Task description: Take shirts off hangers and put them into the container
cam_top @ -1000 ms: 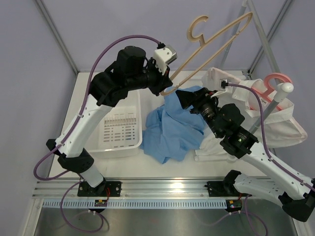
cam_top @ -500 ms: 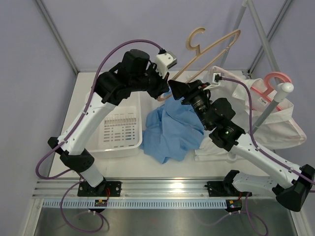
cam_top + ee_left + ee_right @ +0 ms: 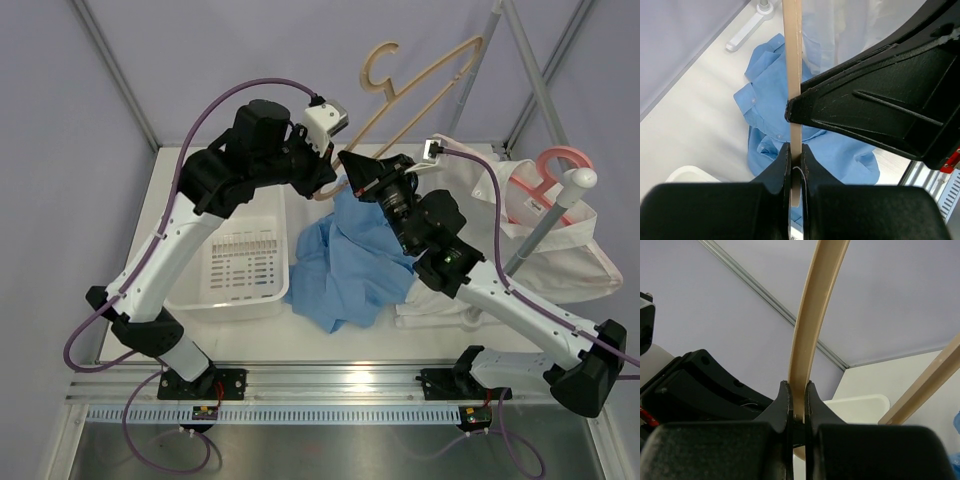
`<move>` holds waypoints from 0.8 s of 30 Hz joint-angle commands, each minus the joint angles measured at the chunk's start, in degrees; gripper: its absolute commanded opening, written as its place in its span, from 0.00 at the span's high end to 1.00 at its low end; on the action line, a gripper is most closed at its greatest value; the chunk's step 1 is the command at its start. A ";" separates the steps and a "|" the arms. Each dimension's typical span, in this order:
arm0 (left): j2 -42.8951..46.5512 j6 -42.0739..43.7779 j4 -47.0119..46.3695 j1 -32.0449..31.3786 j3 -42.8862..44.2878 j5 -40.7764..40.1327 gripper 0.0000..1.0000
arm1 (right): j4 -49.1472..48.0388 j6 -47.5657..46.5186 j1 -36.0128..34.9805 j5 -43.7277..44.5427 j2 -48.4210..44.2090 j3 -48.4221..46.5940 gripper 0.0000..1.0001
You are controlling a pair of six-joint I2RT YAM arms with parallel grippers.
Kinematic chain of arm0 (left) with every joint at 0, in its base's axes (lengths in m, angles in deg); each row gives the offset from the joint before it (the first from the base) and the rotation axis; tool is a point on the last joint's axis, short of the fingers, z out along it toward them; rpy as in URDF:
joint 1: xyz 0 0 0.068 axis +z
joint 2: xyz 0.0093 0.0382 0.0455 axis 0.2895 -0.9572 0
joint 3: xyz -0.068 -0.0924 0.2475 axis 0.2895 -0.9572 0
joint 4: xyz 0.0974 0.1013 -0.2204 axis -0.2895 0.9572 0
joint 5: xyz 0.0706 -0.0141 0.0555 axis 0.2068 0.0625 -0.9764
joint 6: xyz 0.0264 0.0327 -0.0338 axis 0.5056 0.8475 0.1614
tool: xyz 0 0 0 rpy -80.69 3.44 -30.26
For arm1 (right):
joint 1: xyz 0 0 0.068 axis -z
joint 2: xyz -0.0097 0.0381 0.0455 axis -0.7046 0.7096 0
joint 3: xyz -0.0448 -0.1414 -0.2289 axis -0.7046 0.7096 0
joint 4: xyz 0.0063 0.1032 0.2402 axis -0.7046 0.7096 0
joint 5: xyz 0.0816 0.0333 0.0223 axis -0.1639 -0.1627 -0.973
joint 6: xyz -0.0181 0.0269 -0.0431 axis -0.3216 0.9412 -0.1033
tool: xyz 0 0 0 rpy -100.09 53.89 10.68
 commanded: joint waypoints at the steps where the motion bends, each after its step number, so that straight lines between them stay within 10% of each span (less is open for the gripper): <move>1: 1.44 -0.73 -1.19 -0.61 0.10 2.05 1.00 | -5.29 0.59 -0.99 3.09 1.37 -2.67 1.00; 14: 9.87 -3.45 -2.33 -0.70 -3.67 -12.96 0.30 | -13.20 2.43 -2.39 7.83 4.54 -2.50 1.00; 24: 25.69 -10.30 -5.49 -0.70 -15.71 -27.92 0.29 | -22.43 5.32 -2.40 18.88 5.42 -0.39 1.00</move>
